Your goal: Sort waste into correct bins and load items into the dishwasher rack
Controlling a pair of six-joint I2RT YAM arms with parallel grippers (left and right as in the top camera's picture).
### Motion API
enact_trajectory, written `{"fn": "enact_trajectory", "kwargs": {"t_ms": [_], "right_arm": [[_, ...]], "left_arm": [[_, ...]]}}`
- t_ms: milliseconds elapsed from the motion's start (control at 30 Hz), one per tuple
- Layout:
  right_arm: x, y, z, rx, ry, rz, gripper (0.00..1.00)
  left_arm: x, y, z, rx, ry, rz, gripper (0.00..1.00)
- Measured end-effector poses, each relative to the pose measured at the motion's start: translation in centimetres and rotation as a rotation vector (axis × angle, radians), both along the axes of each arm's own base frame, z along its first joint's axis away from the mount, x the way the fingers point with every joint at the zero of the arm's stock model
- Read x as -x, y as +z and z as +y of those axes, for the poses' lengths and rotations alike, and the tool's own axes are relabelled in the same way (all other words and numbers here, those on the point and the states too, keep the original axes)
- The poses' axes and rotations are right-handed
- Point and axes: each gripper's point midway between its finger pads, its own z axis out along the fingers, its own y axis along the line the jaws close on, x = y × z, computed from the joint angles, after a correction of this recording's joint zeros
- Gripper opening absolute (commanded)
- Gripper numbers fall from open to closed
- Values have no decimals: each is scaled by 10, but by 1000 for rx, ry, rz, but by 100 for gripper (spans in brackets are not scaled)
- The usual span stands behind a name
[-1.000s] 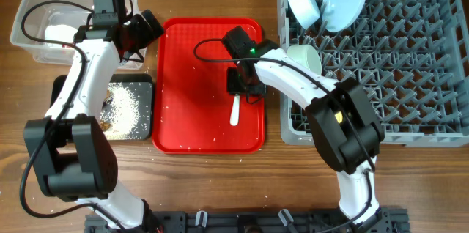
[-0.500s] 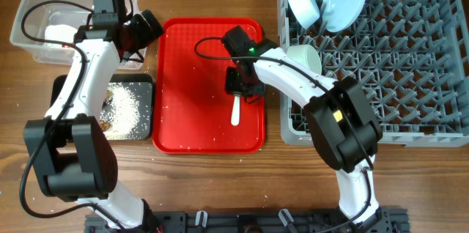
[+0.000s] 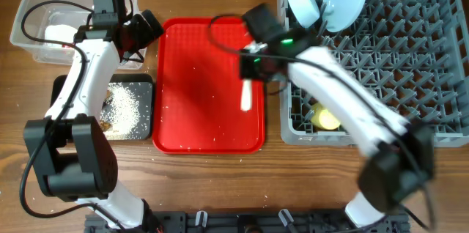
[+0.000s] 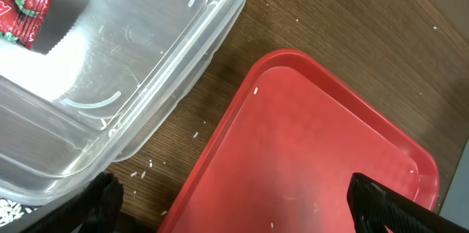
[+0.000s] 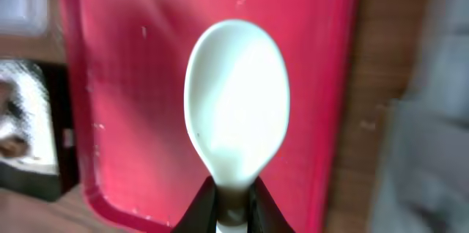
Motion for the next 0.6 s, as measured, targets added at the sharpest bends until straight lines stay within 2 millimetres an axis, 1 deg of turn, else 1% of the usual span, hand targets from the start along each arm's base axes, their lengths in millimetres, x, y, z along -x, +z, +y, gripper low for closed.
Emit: {"fn": "enact_trajectory", "kwargs": {"t_ms": [33, 100, 133, 200, 233, 300, 333, 367, 400, 433, 467, 500, 567, 600], "right_arm": [[-2, 16, -18, -3, -41, -23, 4], [-8, 47, -71, 13, -165, -78, 4], [-12, 63, -106, 32, -252, -113, 4], [-17, 83, -166, 67, -412, -170, 4], [-20, 89, -194, 89, -485, -192, 5], [-27, 93, -240, 117, -612, -225, 5], [-32, 93, -256, 123, -658, -240, 5], [-39, 90, -273, 126, -709, -259, 10], [-43, 87, -281, 127, -731, -262, 16], [-51, 79, -294, 128, -764, -269, 24], [-57, 68, -301, 128, -786, -254, 46], [-61, 52, -303, 128, -788, -221, 53], [-65, 23, -295, 108, -765, -145, 58], [-67, 12, -291, 94, -751, -115, 59]], "left_arm": [[0, 0, 0, 0, 0, 0, 100], [0, 0, 0, 0, 0, 0, 100], [0, 0, 0, 0, 0, 0, 100], [0, 0, 0, 0, 0, 0, 100], [0, 0, 0, 0, 0, 0, 100], [0, 0, 0, 0, 0, 0, 100], [0, 0, 0, 0, 0, 0, 100], [0, 0, 0, 0, 0, 0, 100], [0, 0, 0, 0, 0, 0, 100], [0, 0, 0, 0, 0, 0, 100], [0, 0, 0, 0, 0, 0, 100], [0, 0, 0, 0, 0, 0, 100], [0, 0, 0, 0, 0, 0, 100], [0, 0, 0, 0, 0, 0, 100]]}}
